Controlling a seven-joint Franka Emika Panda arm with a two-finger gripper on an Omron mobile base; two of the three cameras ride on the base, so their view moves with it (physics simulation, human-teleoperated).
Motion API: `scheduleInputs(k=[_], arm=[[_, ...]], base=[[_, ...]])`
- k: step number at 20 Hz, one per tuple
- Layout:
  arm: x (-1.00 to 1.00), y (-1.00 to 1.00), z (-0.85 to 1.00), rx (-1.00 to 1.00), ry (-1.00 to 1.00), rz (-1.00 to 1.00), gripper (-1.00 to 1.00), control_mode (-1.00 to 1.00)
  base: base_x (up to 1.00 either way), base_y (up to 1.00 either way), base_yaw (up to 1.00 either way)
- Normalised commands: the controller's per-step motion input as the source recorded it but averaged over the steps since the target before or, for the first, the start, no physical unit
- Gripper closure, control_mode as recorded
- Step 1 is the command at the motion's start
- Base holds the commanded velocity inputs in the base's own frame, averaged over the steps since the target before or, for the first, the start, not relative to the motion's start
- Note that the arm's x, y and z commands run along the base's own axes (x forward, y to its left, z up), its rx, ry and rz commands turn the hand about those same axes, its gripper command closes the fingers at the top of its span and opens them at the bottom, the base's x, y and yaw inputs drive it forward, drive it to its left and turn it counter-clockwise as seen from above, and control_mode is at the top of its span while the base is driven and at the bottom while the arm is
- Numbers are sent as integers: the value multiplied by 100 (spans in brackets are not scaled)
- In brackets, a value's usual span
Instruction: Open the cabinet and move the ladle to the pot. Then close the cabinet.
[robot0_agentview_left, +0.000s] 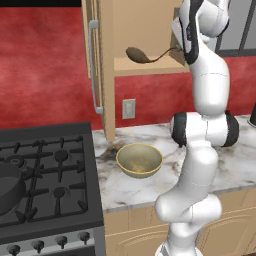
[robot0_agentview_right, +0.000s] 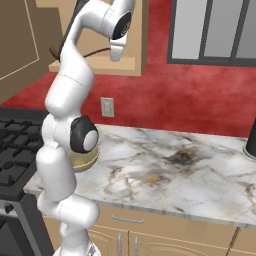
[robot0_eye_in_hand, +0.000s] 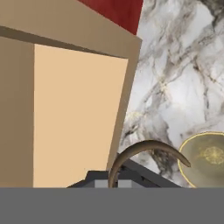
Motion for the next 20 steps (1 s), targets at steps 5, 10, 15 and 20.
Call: scheduleInputs(k=[5,10,15,20], arm=[[-100,0,-29,0,-29,0,100,-100],[-100,1,-30,0,-33,0,100,-100],[-100,1,-33,0,-29,0,100,-100],[-100,0,-11,0,-12,-2,100,-100]], base=[[0,0,0],[0,0,0],[0,0,0],[0,0,0]])
